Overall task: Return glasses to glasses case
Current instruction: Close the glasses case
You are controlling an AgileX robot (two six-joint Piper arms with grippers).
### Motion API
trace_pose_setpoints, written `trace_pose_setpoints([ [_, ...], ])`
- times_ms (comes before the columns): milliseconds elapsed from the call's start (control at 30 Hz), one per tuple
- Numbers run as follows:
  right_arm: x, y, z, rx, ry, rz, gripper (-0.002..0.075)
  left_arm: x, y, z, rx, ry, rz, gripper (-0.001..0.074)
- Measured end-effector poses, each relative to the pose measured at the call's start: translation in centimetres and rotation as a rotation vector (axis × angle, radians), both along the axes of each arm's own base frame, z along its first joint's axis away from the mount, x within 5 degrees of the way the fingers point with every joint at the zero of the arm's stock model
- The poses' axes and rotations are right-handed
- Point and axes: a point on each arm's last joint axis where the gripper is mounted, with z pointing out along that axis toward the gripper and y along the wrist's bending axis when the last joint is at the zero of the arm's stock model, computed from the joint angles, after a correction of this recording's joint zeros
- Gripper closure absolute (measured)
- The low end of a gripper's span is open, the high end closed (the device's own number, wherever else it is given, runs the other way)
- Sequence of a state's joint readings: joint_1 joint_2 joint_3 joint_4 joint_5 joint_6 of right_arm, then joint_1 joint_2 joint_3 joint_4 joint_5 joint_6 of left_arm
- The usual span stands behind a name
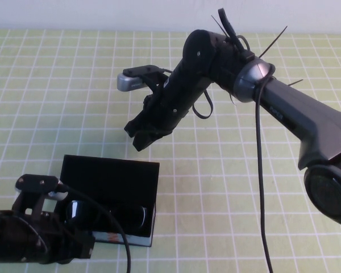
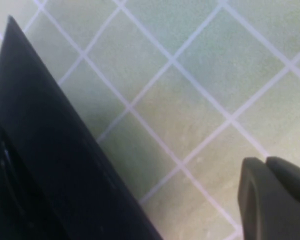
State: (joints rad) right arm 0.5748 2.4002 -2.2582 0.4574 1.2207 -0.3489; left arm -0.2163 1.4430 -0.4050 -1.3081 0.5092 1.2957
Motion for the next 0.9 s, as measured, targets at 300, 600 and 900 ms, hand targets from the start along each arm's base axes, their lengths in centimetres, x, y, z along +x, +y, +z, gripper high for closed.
trace_pose_setpoints([
  [300, 0.0, 0.1, 0.1, 0.011, 0.029, -0.029, 0.0737, 0.0, 0.0, 0.0, 0.0, 0.0, 0.001, 0.0738],
  [600, -0.5, 0.0, -1.5, -0.006, 0.104, -0.051, 0.0737, 0.0, 0.0, 0.0, 0.004, -0.003, 0.005, 0.0738],
  [900, -1.3, 0.7, -2.2, -0.015, 0.131, -0.033, 0.0737, 0.1, 0.1, 0.0, 0.005, -0.004, 0.007, 0.0738],
])
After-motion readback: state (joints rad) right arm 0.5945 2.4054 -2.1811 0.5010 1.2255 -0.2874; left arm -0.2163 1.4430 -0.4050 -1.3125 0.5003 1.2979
